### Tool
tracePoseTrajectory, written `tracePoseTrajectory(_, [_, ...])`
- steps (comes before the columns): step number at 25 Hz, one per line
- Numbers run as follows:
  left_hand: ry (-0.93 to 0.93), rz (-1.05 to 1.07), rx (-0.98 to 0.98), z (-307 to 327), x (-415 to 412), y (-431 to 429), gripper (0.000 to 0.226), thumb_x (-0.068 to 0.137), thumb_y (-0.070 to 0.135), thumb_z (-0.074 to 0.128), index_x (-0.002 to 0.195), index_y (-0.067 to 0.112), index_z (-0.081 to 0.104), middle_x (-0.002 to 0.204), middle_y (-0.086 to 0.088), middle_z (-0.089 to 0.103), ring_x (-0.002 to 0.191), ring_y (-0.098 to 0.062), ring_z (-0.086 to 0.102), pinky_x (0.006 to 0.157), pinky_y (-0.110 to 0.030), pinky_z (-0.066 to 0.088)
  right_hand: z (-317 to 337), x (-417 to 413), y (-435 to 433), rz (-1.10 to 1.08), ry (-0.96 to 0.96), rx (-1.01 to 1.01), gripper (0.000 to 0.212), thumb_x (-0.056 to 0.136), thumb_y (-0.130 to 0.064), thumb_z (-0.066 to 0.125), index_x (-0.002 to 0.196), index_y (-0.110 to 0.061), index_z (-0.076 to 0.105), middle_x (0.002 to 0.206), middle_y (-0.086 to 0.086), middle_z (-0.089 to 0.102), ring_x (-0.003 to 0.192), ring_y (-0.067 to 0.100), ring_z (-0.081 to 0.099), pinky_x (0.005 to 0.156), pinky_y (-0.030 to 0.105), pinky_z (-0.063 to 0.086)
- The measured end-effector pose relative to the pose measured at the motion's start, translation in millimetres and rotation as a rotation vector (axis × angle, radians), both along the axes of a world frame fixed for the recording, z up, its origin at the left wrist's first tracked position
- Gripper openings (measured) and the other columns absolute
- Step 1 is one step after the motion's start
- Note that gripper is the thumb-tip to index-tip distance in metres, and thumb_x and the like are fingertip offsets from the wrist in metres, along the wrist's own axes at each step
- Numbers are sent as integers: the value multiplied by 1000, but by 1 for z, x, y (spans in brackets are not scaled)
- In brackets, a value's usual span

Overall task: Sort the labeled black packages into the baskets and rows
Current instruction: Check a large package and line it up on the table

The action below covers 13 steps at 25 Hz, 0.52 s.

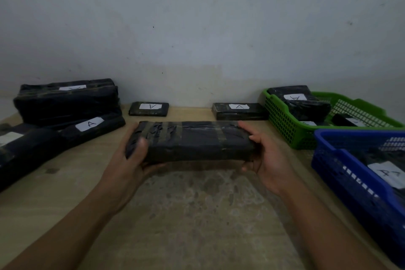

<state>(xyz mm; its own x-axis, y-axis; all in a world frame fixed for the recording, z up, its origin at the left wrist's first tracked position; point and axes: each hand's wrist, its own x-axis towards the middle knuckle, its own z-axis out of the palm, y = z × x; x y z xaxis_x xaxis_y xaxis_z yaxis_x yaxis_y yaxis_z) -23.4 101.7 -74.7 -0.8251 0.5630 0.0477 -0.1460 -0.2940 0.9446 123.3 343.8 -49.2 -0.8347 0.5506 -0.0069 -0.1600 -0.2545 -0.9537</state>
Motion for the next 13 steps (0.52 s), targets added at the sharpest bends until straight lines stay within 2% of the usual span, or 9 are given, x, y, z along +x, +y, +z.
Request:
tracePoseTrajectory(1, [130,44,-116,-3,0,0,114,41,62,88,141,40,38,135,0,51,116,-23,60,91,-44,53,-1,-1,-1,-12,-16,25,38,97,-15,36,123,-22,64,128,18,58,72,20,65,36,25,49])
tracePoseTrajectory(3, [250,121,-197,-5,1,2,110,47,54,87,143,34,37,132,2,55,114,-15,60,87,-31,55,-3,-1,-1,23,-5,4,34,95,-19,43,123,-19,62,132,20,56,82,26,64,40,27,52])
tracePoseTrajectory(4, [217,135,-156,-6,0,3,105,50,49,88,142,29,40,131,-1,56,112,-17,62,81,-28,57,-4,-1,-1,39,7,14,35,91,-21,52,126,-19,60,130,18,56,85,28,65,43,29,54])
tracePoseTrajectory(6, [102,104,-56,-7,-3,4,99,55,42,89,139,21,42,131,-8,55,108,-25,65,75,-28,59,-4,1,-3,59,-10,136,52,84,-29,72,133,-20,54,125,11,59,88,30,70,52,33,58])
tracePoseTrajectory(8, [85,84,-58,-9,-5,5,94,59,39,87,139,20,41,130,-11,56,104,-28,67,74,-29,60,-4,2,-10,49,-55,276,67,75,-37,74,136,-22,49,123,8,60,87,30,73,64,35,61])
tracePoseTrajectory(9, [94,67,-66,-12,-5,5,96,58,41,88,139,20,40,129,-11,57,103,-27,68,75,-30,60,-4,2,-13,10,-71,345,69,72,-40,72,135,-22,50,121,6,60,88,25,73,68,31,61])
tracePoseTrajectory(11, [104,40,-86,-14,-4,7,99,57,43,87,141,18,39,129,-12,58,103,-26,68,79,-32,60,-5,2,-16,-121,-115,539,70,67,-48,71,130,-23,53,117,-1,61,92,10,69,69,14,55])
tracePoseTrajectory(13, [145,49,-107,-14,0,9,97,61,45,84,142,17,38,130,-11,58,106,-25,67,82,-33,59,-7,1,-14,-228,-160,676,75,60,-59,71,125,-26,57,113,-5,64,95,2,64,71,11,53])
